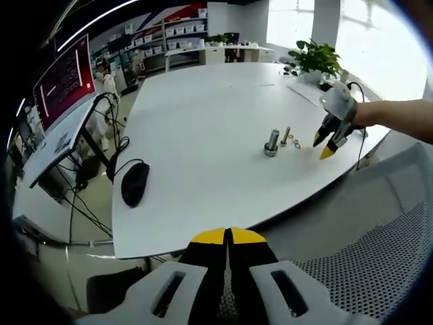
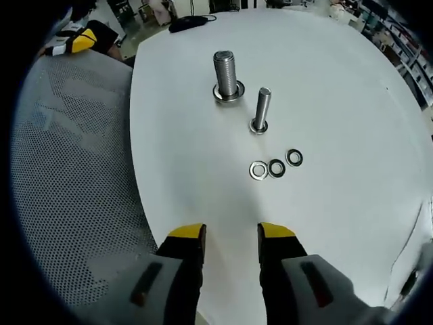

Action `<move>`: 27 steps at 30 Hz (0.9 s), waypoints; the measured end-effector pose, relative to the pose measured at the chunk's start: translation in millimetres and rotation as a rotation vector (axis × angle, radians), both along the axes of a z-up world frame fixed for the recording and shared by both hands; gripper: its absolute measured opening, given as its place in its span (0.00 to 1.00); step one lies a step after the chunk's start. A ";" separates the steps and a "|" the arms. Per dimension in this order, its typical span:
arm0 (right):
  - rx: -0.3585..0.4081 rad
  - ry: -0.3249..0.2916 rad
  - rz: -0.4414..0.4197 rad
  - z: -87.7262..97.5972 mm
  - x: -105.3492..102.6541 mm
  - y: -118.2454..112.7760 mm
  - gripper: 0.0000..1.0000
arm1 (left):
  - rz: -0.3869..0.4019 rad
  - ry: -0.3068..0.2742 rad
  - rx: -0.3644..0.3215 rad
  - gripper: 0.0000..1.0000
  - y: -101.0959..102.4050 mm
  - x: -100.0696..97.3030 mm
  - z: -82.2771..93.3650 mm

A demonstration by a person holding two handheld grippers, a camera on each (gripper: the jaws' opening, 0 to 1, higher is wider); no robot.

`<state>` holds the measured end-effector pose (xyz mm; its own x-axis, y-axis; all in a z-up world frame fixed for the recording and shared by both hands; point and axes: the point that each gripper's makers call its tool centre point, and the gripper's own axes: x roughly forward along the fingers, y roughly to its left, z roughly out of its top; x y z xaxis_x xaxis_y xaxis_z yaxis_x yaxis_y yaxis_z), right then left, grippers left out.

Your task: Place the washer onto the threaded stud by aligning its center hole with the stud, sliding it down to the base, and recovering from edge contact or off-axis alignment until the washer reaches the visible bottom stop.

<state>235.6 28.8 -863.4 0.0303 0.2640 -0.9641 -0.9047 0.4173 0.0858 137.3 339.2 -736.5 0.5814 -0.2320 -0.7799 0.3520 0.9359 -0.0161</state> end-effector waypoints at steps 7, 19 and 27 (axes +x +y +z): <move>-0.027 -0.004 0.022 -2.7 -2.2 0.0 0.32 | 0.001 -0.001 0.001 0.00 -0.1 -0.6 0.2; -0.121 -0.029 0.117 -5.2 0.2 -1.4 0.29 | -0.006 0.007 0.005 0.00 -0.5 -1.4 -0.7; -0.136 -0.031 0.122 -5.3 4.2 0.9 0.29 | -0.007 -0.002 -0.001 0.00 -0.7 -0.3 0.4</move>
